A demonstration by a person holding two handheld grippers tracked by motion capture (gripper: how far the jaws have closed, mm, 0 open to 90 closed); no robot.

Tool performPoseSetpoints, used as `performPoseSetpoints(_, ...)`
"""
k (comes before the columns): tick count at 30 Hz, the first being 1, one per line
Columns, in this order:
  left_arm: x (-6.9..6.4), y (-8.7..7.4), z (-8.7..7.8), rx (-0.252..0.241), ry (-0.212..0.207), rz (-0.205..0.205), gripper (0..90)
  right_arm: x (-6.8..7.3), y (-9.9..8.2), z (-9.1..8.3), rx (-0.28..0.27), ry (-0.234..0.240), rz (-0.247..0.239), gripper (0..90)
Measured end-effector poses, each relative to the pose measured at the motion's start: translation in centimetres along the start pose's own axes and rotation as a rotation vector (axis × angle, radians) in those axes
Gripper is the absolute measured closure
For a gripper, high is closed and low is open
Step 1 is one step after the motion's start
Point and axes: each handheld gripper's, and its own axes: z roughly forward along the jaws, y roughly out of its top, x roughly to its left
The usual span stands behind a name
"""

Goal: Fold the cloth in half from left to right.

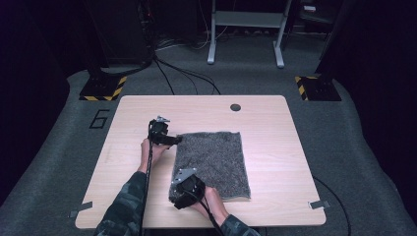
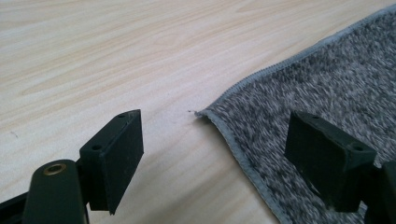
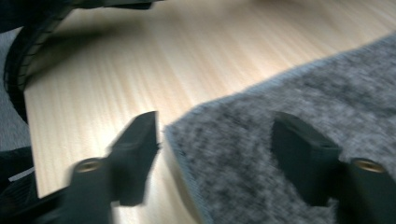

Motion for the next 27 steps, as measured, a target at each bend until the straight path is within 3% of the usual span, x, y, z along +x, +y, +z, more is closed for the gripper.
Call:
performPoseSetpoints(4,0.1,0.3,0.6,0.009,-0.011,0.003,21.5,0.8,0.2,0.7,-0.001,-0.008,-0.029,49.9)
performPoseSetpoints(5,0.1,0.5,0.8,0.018,-0.010,0.014,22.2,0.8,0.3,0.8,0.025,0.003,-0.041,51.6)
performPoseSetpoints(6,0.0,0.6,1.1,0.023,-0.009,0.017,23.5,0.8,0.3,1.1,0.009,-0.006,-0.039,53.3)
performPoseSetpoints(11,-0.7,0.8,1.8,0.057,-0.005,0.074,32.8,0.9,0.3,1.5,0.037,-0.016,-0.032,62.0)
performPoseSetpoints(16,-1.4,0.9,2.0,0.065,0.011,0.118,46.0,1.0,0.2,1.8,0.036,-0.021,-0.038,69.2)
performPoseSetpoints(20,-2.0,0.8,2.0,0.057,0.010,0.162,65.5,1.0,0.1,1.8,0.034,-0.024,-0.031,75.6)
performPoseSetpoints(24,-2.6,0.6,2.0,0.048,0.007,0.197,78.7,1.2,-0.1,1.8,0.021,-0.017,-0.023,83.1)
performPoseSetpoints(27,-2.9,0.6,2.0,0.051,0.011,0.212,83.3,1.3,-0.2,1.8,0.016,-0.025,-0.035,85.8)
